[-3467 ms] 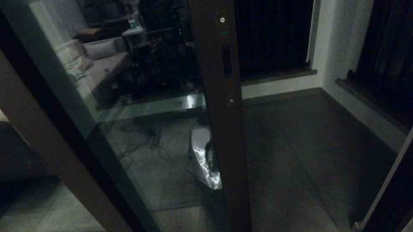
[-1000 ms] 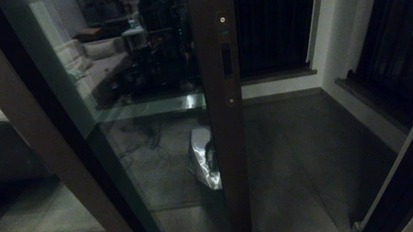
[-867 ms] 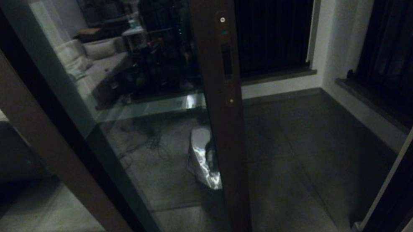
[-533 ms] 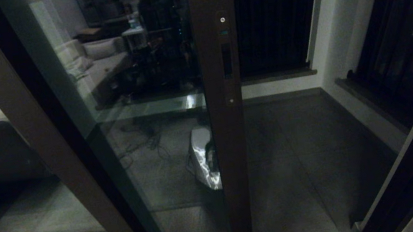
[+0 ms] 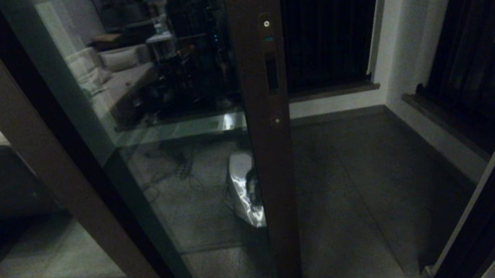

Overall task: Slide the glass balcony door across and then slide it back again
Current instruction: Close the slid door

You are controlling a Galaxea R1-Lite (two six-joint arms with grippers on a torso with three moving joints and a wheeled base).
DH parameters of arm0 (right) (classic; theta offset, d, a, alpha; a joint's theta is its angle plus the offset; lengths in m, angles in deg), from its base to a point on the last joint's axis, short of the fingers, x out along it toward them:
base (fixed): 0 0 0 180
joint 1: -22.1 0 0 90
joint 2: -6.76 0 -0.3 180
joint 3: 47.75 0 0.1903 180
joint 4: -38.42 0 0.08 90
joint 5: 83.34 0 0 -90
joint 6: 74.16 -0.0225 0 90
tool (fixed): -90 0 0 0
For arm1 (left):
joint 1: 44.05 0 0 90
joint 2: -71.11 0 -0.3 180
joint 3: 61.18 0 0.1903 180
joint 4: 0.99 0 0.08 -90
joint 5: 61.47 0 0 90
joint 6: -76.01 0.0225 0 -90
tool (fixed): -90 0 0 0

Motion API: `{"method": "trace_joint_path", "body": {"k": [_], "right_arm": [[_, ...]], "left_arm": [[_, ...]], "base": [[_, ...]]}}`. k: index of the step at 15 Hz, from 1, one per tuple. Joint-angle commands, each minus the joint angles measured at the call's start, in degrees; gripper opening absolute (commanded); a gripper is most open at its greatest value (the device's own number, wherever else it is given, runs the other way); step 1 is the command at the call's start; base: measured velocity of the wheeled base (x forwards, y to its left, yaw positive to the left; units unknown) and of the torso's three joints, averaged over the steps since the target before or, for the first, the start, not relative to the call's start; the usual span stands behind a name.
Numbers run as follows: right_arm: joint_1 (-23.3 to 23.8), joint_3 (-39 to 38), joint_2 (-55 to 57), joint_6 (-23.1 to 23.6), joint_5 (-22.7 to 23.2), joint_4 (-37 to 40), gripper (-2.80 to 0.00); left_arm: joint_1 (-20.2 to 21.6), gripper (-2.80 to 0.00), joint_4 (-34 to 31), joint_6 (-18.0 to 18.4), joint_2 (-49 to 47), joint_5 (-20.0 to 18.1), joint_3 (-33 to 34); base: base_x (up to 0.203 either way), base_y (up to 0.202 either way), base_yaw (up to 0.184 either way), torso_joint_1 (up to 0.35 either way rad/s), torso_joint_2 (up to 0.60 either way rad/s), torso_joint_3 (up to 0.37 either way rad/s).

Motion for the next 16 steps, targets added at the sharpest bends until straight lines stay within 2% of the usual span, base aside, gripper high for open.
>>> {"method": "trace_joint_path", "body": {"k": [1,5,7,9,11,14,16], "right_arm": [[-0.15,9.85,12.16,-0.03,4.15,-0.01,-2.80],[-0.30,32.49,31.71,-0.12,13.85,2.13,-2.80],[-1.90,46.38,39.83,-1.42,17.05,9.04,-2.80],[-8.11,59.02,47.76,-6.24,18.64,18.61,-2.80],[-15.74,65.73,55.08,-12.15,19.11,26.63,-2.80],[-27.47,68.08,62.91,-20.29,13.39,30.15,-2.80],[-37.39,68.43,67.01,-23.60,4.38,30.56,-2.80]], "left_arm": [[0.02,-2.80,0.00,0.02,0.01,0.00,-0.04],[0.06,-2.80,-0.07,0.02,0.01,0.00,-0.05],[-0.02,-2.80,-0.07,0.02,0.01,0.00,-0.05],[0.06,-2.80,0.00,0.02,0.01,0.00,0.04],[-0.02,-2.80,0.01,0.02,0.01,0.00,-0.05],[0.05,-2.80,-0.05,0.02,0.01,0.00,-0.05],[0.05,-2.80,0.01,0.02,0.01,0.00,-0.04]], "base": [[0.000,0.000,0.000,0.000,0.00,0.000],[0.000,0.000,0.000,0.000,0.00,0.000],[0.000,0.000,0.000,0.000,0.00,0.000],[0.000,0.000,0.000,0.000,0.00,0.000],[0.000,0.000,0.000,0.000,0.00,0.000],[0.000,0.000,0.000,0.000,0.00,0.000],[0.000,0.000,0.000,0.000,0.00,0.000]]}}
